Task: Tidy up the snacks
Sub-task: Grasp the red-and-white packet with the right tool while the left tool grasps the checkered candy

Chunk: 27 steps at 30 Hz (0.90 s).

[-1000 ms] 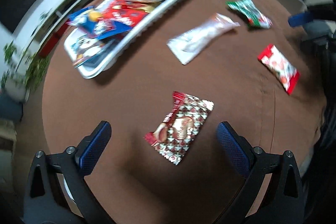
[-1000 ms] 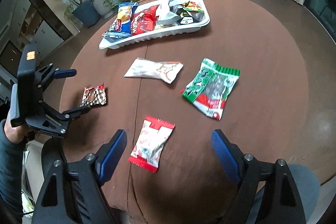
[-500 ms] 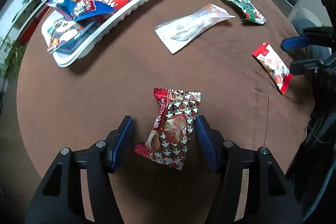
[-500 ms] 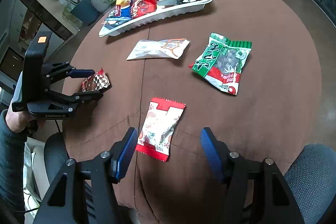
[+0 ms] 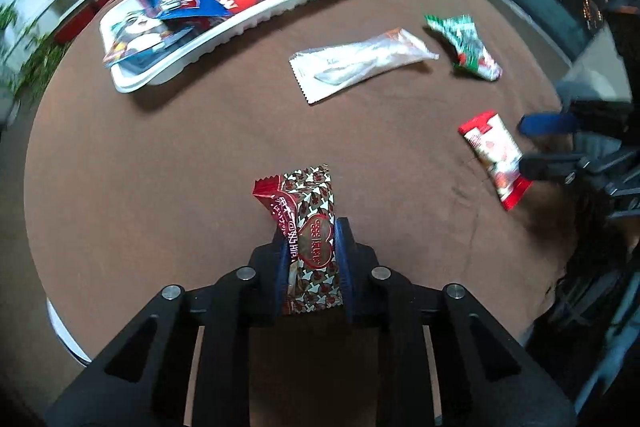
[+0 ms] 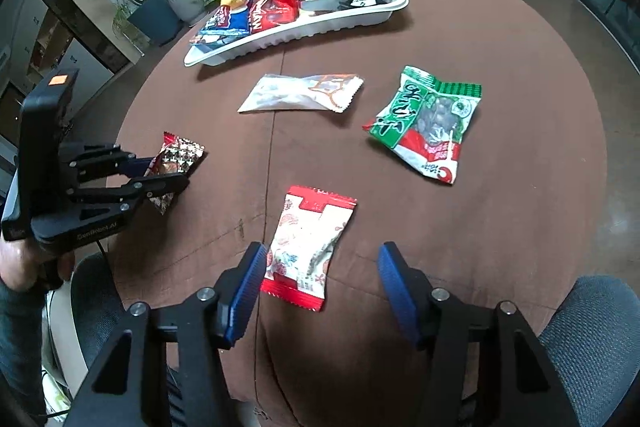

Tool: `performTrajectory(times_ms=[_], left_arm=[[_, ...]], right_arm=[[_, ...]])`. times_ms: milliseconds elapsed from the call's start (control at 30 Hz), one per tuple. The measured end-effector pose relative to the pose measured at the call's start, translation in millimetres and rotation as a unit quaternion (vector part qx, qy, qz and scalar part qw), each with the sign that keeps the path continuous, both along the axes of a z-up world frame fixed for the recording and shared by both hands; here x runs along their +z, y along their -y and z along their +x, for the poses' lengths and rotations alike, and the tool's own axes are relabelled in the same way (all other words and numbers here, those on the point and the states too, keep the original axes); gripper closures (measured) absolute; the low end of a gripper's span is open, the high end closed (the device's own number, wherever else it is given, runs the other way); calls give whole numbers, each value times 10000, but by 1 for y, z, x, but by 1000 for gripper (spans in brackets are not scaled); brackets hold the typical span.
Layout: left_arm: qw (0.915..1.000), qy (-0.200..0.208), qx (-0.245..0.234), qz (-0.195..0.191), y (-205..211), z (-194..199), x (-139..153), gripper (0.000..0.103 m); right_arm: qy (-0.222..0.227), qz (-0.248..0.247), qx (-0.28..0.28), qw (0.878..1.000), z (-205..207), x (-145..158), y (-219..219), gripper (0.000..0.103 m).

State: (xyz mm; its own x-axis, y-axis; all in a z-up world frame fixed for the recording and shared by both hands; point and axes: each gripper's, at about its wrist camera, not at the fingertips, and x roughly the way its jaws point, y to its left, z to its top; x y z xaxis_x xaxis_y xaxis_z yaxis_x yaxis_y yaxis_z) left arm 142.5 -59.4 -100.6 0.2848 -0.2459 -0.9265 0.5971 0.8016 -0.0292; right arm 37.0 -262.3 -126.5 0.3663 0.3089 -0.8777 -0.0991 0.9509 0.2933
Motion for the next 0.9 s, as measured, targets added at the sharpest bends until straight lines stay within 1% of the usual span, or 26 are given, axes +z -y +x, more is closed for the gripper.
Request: performTrajectory(times_ms=[100, 200, 233, 267, 300, 400, 467, 567, 633, 900], left_arm=[[9987, 28, 350, -374, -9, -12, 4, 84], [9950, 54, 724, -690, -23, -21, 9, 84], [9927, 49, 893, -809, -29, -25, 9, 84], [9905, 41, 1025, -916, -33, -28, 9, 84], [9889, 35, 1104, -997, -35, -31, 10, 84], [9805, 63, 1436, -1342, -43, -43, 12, 84], [9764, 106, 1567, -1484, -44, -48, 14, 84], [9719, 154, 1695, -1629, -42, -57, 15, 84], [9712, 143, 1702, -1665, -35, -60, 11, 84], [9713, 59, 1699, -1662, -24, -67, 2, 84]], right_arm=[[-28, 0, 63, 10000, 1, -2, -7, 42], [-14, -38, 155, 9999, 3, -4, -17, 46], [-3, -70, 183, 9998, 4, -5, -20, 48], [59, -164, 206, 9996, 4, -6, -24, 49], [108, -265, 229, 9993, 5, -6, -27, 49], [210, -503, 290, 9981, 5, -6, -34, 49], [271, -693, 349, 9966, 5, -6, -38, 50], [385, -966, 432, 9936, 5, -6, -41, 58], [420, -1067, 487, 9922, 6, -7, -41, 64], [471, -1212, 778, 9885, 5, -8, -42, 66]])
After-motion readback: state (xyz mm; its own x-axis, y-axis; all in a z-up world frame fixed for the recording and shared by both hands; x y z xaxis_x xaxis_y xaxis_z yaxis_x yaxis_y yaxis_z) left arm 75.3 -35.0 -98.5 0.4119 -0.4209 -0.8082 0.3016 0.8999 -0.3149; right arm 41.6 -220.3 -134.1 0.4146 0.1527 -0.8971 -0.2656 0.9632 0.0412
